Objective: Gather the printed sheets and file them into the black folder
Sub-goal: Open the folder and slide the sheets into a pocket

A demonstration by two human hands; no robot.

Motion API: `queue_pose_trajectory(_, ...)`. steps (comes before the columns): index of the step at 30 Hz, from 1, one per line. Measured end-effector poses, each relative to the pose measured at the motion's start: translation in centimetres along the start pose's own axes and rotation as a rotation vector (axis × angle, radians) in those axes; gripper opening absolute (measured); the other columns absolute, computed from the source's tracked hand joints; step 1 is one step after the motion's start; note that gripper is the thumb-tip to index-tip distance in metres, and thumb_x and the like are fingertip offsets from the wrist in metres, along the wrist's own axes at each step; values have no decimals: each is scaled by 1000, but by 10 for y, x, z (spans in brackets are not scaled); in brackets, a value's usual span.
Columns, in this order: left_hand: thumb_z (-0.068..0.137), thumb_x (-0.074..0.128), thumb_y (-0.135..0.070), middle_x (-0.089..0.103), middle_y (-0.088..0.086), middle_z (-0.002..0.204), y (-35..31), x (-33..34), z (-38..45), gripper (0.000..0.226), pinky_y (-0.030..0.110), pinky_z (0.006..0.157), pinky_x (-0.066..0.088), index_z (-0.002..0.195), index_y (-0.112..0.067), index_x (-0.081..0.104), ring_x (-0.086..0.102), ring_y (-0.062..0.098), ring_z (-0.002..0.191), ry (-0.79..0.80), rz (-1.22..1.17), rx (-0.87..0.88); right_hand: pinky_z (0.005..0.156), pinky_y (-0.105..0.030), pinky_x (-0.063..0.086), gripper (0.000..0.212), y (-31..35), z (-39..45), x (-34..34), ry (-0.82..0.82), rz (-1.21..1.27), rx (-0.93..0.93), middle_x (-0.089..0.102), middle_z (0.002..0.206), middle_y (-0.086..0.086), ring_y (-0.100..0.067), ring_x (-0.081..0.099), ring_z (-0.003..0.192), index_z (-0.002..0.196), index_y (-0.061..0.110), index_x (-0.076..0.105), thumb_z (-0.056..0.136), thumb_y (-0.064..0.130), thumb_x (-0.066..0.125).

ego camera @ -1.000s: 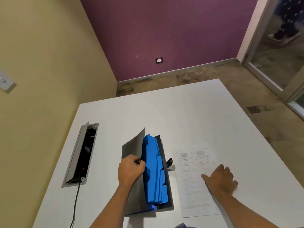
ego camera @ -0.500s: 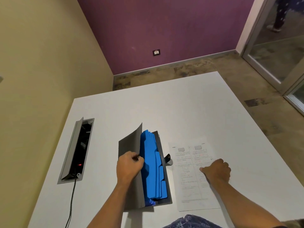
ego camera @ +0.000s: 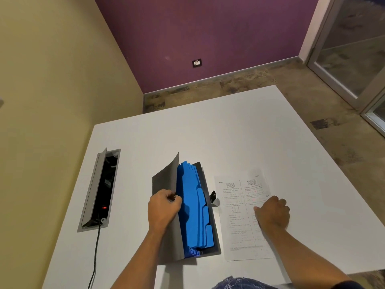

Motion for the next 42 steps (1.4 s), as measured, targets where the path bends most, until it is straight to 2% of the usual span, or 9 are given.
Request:
queue_pose_trajectory(8,83,71,-33,56,-25,72,2,-7,-2,18,2,57,34,93,-20,78,59,-1,65,-26,-27,-5,91,-43,52,58,-1,11,-4,122,151,107,69,113,-16,-38,66,107,115,5,54,73,31,83)
queue_pose_trajectory(15,84,71,-32,65,-15,80,5,-16,-2,18,10,65,50,95,-20,78,62,1,70,-12,-38,8,88,-44,56,44,-21,27,-2,300,380,99,71,85,-8,-33,68,80,94,10,66,63,30,89)
queue_pose_trajectory(20,84,71,-30,62,-20,79,6,-21,-2,20,0,58,36,100,-18,78,59,-5,69,-17,-68,-19,59,-32,48,42,-29,31,-12,259,460,-22,70,81,-3,-25,66,68,79,15,58,58,31,91)
queue_pose_trajectory(23,85,71,-30,61,-24,76,7,-22,-2,20,-2,55,35,99,-18,78,60,-4,69,-20,-88,-45,54,-27,47,40,-27,34,-8,287,600,-112,73,86,-2,-20,69,69,84,15,59,63,18,93)
queue_pose_trajectory(30,86,71,-31,68,-16,80,16,-24,1,16,14,62,52,97,-20,77,67,7,74,-33,-141,-63,76,-38,63,31,-26,37,5,504,837,-240,81,106,-9,-22,80,85,95,22,77,80,-4,81)
queue_pose_trajectory(33,86,71,-31,64,-23,78,19,-26,2,14,21,66,57,94,-21,77,67,7,74,-31,-151,-56,99,-53,56,37,-15,33,-4,533,886,-388,78,116,-11,-33,75,106,112,19,74,88,-8,73)
queue_pose_trajectory(35,86,71,-30,65,-22,78,19,-27,2,8,27,68,61,90,-25,75,68,8,74,-24,-162,-46,100,-45,56,39,-7,30,-16,510,901,-465,78,115,-7,-30,74,110,115,23,73,90,-7,71)
queue_pose_trajectory(38,86,70,-30,68,-18,80,19,-26,2,12,31,71,63,92,-22,76,68,9,76,-13,-180,-40,82,-15,58,38,4,31,-40,420,972,-485,80,106,2,-18,76,98,107,28,74,88,-5,74)
queue_pose_trajectory(42,88,70,-30,69,-11,84,20,-25,2,20,34,75,63,100,-16,77,67,9,80,-8,-185,-42,77,-18,62,35,19,32,-72,344,1183,-434,79,105,2,-11,77,89,110,25,74,88,-2,76)
Point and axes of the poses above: each hand's wrist, its own z-axis towards the middle knuckle, its own x-axis out of the palm, y = z × x, the point moved 6 cm from there along z, towards the middle knuckle
